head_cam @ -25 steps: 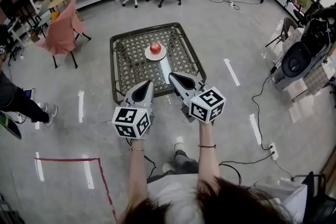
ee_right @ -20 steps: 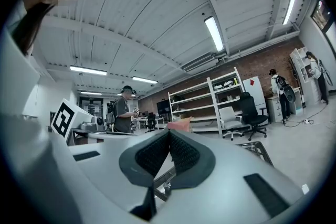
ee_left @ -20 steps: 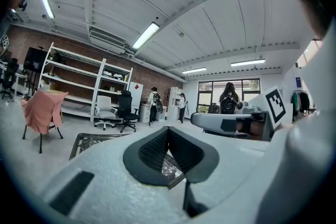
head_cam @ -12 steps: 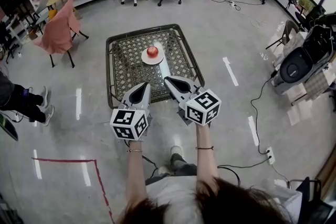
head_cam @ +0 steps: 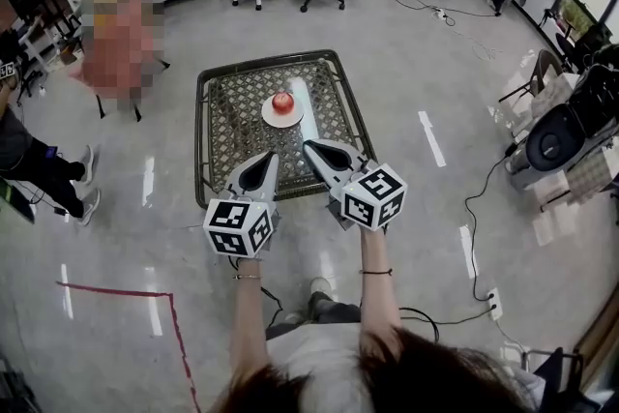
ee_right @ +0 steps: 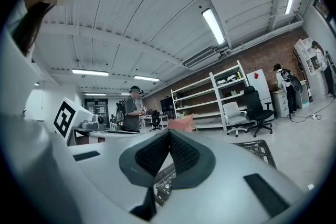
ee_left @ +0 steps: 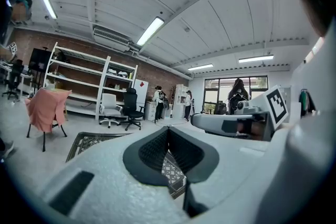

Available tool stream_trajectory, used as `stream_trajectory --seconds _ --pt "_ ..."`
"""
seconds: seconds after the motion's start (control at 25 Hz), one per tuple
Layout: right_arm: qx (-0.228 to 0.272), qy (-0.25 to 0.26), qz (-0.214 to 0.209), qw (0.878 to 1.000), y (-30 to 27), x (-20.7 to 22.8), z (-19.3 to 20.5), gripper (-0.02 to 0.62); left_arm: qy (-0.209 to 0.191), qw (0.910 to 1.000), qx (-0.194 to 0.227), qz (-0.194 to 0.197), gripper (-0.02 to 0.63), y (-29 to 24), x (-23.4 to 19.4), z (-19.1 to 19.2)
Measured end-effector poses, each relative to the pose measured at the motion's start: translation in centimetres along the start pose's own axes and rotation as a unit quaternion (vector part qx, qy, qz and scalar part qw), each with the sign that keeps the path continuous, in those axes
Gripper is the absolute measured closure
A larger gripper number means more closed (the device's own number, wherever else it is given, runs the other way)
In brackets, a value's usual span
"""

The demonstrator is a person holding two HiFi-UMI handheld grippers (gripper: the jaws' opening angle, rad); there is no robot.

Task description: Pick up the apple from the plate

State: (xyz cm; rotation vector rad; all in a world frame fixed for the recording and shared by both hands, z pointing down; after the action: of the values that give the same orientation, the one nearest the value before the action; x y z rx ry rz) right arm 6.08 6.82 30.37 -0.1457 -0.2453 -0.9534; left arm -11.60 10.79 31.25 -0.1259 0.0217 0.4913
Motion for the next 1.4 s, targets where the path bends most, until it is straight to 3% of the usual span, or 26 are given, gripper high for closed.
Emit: stream_trajectory --seconds 0.48,1.4 --pt "-0.019 -0.005 -0.024 1.000 -2.3 5.0 0.5 0.586 0.008 0.9995 -0.004 -0.029 0.595 -4.6 -1.2 1.1" --pt "-0.031 -0.021 -0.020 0.999 -6.7 9.9 0.5 0.586 0.010 0.9990 -0.034 -0.029 0.595 -9.7 -5.2 2.1"
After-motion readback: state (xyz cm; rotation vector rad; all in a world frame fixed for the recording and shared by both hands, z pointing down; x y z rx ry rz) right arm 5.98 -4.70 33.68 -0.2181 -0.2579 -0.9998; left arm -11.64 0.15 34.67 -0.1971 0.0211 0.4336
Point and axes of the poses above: the fingertips, and each gripper's own axes: y backward along the fingers, x to its right, z out of its underside, the point moved 9 cm from there along y, backward along the fingers, and after that the axes turned 6 degrees about -y, right-handed, at the moved point
